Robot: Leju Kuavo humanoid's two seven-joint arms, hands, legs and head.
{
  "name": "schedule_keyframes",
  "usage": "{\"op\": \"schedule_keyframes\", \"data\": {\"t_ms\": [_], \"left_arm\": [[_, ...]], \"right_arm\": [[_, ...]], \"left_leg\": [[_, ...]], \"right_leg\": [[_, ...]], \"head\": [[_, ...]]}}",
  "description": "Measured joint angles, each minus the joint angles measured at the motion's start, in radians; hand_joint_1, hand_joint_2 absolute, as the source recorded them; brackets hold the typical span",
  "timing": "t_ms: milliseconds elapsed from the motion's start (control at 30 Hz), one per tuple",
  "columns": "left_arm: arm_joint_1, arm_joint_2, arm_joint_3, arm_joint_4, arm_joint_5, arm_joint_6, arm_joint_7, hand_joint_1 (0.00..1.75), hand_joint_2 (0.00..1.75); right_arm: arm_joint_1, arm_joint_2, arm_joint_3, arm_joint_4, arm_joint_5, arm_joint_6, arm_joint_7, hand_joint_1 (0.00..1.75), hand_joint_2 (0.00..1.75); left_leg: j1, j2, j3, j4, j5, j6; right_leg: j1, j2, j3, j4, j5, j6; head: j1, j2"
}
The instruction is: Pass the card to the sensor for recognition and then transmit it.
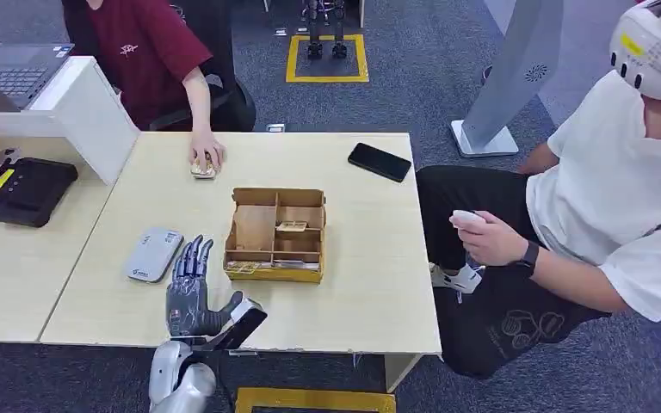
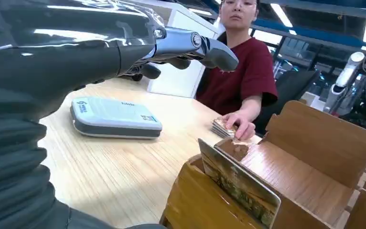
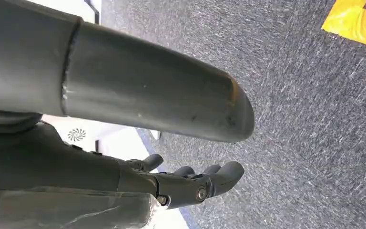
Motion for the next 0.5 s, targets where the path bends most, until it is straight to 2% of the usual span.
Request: {"op": "schedule_keyframes", "data": {"t_ms": [500], "left_arm": [[-0.002, -0.003, -0.010, 0.005, 0.028, 0.000, -0.002, 0.00, 1.75]], "right_arm": [[0.000, 0.001, 0.000, 0.000, 0.006, 0.000, 0.000, 0.00, 0.00]], "left_leg": [[0.000, 0.000, 0.000, 0.000, 0.000, 0.000]], "right_leg": [[0.000, 0.000, 0.000, 0.000, 0.000, 0.000]], "head": [[0.000, 0.000]]}}
